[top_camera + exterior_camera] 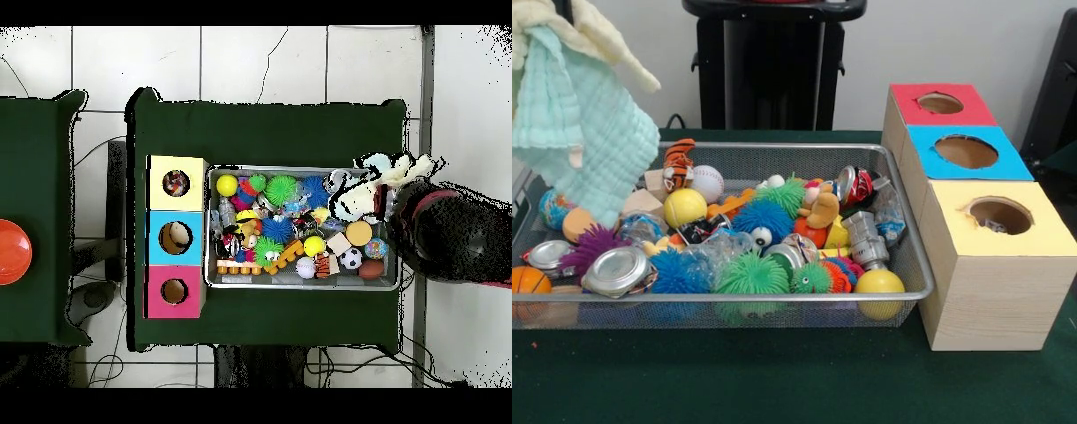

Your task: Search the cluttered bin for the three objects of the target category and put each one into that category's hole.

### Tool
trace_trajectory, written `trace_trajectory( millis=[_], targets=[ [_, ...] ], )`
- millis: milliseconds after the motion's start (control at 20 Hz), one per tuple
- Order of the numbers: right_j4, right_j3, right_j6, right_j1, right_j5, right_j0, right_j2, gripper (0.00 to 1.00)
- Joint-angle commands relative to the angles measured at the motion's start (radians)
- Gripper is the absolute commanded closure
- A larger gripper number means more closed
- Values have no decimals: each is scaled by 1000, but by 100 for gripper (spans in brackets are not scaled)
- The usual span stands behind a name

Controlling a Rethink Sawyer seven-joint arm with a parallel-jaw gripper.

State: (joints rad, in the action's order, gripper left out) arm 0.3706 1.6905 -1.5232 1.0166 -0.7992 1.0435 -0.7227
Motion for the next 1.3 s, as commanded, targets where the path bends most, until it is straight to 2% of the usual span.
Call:
trace_trajectory(
  millis=[50, 600, 1000, 1300],
  targets=[
    [50, 63, 218, 58, -109, -31, -43, 100],
    [38, 107, 152, 115, -102, -83, -15, 100],
    [50, 109, 104, 102, -76, -131, 7, 100],
    [61, 150, 33, 85, -4, -171, 31, 100]
  ],
)
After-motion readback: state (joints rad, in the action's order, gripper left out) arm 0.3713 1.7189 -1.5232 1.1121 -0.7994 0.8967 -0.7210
